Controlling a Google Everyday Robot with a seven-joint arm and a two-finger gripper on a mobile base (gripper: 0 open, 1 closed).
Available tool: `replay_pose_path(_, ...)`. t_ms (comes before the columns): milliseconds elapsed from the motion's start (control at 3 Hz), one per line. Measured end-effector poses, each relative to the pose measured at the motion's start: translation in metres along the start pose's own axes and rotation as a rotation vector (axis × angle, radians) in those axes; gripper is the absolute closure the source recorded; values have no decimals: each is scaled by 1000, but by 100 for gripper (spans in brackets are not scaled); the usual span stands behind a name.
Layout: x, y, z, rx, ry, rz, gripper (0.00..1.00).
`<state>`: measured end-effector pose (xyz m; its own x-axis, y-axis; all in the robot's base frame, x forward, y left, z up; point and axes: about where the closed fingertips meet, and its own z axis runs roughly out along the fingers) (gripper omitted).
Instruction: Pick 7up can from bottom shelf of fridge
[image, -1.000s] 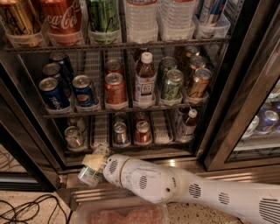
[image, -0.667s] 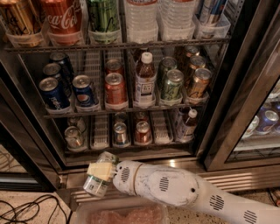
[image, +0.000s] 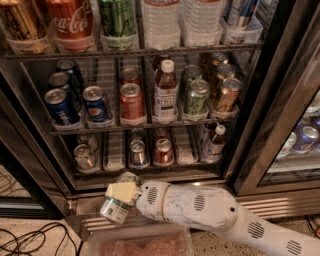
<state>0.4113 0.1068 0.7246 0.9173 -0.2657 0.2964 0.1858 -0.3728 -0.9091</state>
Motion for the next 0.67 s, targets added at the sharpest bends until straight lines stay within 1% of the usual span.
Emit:
replay_pose_path(333,1,5,-22,45,-59,56,100)
replay_pose_path(667,-8,3,-43,85,-130,98,100)
